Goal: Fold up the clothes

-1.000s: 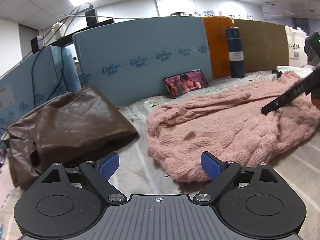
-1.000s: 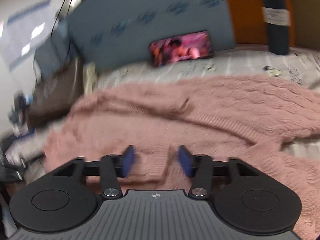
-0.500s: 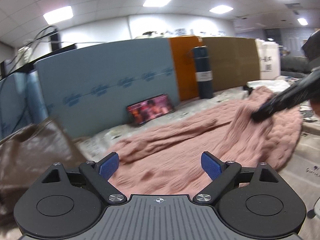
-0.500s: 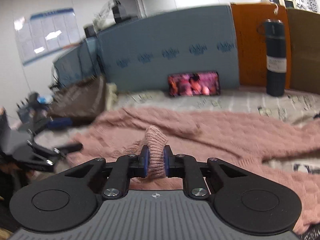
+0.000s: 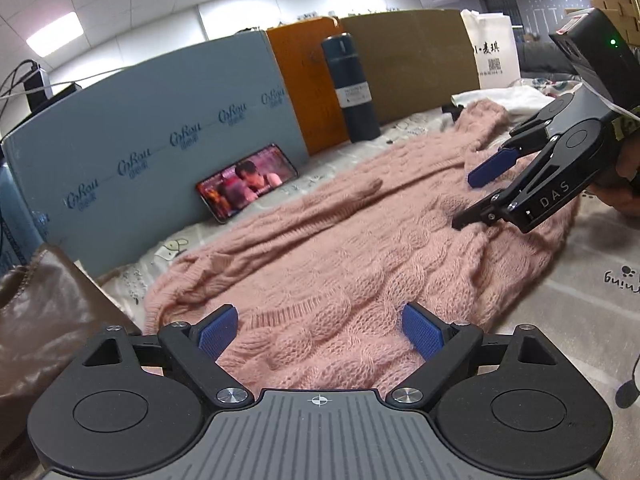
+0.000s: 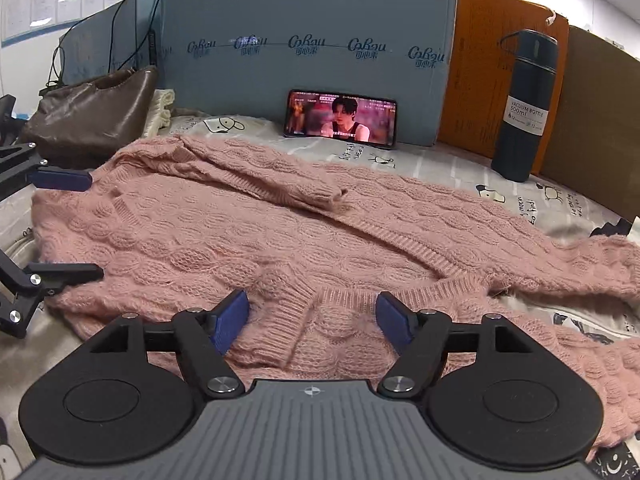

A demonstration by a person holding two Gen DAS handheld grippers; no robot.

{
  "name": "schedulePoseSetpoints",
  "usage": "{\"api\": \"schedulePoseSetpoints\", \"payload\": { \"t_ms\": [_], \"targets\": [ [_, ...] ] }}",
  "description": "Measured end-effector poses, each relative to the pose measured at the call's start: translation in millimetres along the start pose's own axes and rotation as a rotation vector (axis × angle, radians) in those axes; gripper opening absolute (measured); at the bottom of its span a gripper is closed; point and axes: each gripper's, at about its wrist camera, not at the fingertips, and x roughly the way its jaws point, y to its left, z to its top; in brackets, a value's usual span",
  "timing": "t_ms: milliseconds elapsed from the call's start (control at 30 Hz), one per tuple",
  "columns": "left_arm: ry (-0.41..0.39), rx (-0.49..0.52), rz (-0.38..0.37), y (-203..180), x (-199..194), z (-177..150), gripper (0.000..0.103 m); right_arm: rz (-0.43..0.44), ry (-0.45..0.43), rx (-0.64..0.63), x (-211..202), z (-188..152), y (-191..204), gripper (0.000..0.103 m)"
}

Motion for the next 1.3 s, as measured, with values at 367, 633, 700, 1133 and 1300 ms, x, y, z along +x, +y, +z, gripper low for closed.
{"api": "schedulePoseSetpoints", "payload": {
  "t_ms": [367,633,700,1133,1300],
  "targets": [
    [-0.146,-0.04,-0.059,7.4,-29.7,-1.1,0.095,0.101,-0.114,0.063,-24.7,-2.3,-20.7,0.085],
    [-0.087,0.205,-0.159,-18.4,-41.6,-9.6,0.095,0.109,-0.138,-0.064,-69.0,-30.4,-52.3,0.098],
    [-0.068,0.284,-0.145,-24.9,-41.0,-13.1,0.095,0.093,-0.101,-0.129,-79.4,-40.9,-57.3,0.099],
    [-0.067,0.453,-0.075,-43.5,-10.2,-0.5,0.094,0.034,0.008,-0.35,-76.7,-53.1,-70.1,0.098],
    [-0.058,0.449,-0.043,-38.4,-4.1,1.8,0.091,0.091,-0.052,-0.374,-63.4,-45.6,-64.9,0.096]
  ]
}}
